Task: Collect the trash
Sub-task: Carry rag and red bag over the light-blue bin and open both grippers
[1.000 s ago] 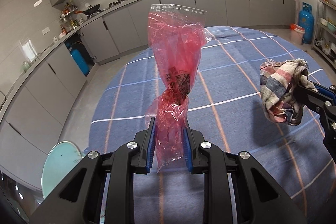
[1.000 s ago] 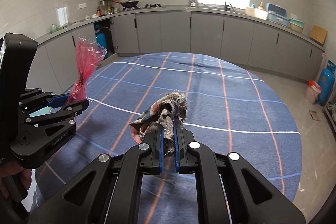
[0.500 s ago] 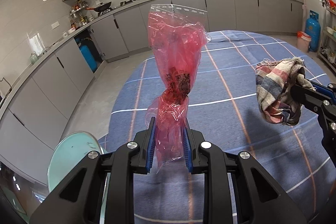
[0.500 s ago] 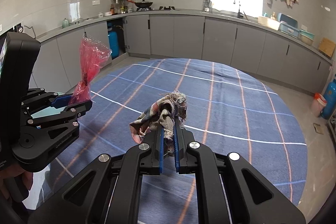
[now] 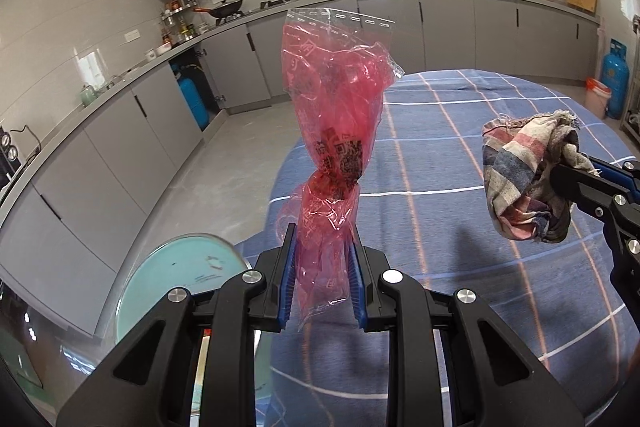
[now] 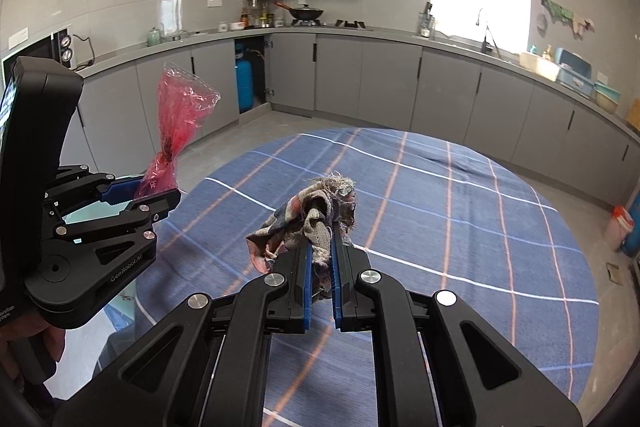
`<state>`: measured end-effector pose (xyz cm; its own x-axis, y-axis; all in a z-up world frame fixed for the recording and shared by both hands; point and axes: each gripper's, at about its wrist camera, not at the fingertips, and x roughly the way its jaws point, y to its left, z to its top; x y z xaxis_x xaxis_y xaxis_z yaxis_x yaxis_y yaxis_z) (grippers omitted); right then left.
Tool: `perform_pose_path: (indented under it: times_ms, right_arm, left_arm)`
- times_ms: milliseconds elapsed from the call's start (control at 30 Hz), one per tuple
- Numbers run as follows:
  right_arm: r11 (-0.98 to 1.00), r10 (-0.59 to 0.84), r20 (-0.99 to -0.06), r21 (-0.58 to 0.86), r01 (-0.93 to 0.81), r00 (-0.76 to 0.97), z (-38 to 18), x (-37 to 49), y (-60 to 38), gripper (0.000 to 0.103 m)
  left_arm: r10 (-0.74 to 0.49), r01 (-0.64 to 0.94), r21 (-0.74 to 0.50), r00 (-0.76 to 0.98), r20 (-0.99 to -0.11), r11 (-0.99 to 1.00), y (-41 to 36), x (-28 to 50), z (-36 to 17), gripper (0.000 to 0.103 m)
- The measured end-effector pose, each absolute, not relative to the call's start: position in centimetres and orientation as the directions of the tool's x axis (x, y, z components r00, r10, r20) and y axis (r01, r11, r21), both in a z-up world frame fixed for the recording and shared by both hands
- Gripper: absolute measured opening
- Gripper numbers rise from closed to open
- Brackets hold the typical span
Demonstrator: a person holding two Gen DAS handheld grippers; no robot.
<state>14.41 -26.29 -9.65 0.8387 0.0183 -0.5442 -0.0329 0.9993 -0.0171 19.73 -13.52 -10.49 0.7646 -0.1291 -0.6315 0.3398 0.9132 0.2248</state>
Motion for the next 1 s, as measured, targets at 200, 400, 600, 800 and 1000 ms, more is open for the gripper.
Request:
perform_pose_path:
  times_ms: [200,400,600,800,1000]
  right_arm:
    - [0.997,0.046,-0.534,-0.025,-0.070,0.844,-9.2,15.0,-24.4,0.009]
    - [0.993,0.085,-0.528,-0.028,-0.118,0.845,-8.9,15.6,-22.2,0.009]
    - [0.987,0.119,-0.527,-0.032,-0.160,0.841,-8.8,16.1,-20.1,0.009]
    - [0.981,0.149,-0.526,-0.031,-0.193,0.838,-8.6,16.7,-18.3,0.009]
    - [0.974,0.174,-0.525,-0.034,-0.225,0.833,-8.5,17.2,-16.8,0.009]
  left_arm:
    - [-0.099,0.297,0.221,0.774,-0.626,0.929,-11.1,19.7,-10.1,0.023]
    - [-0.061,0.248,0.221,0.784,-0.618,0.943,-8.3,19.6,-9.6,0.023]
    - [-0.021,0.196,0.220,0.790,-0.613,0.955,-5.7,19.5,-9.4,0.023]
    - [0.015,0.157,0.227,0.792,-0.610,0.961,-3.5,19.4,-9.2,0.023]
    - [0.050,0.119,0.234,0.791,-0.610,0.965,-1.8,19.6,-9.3,0.023]
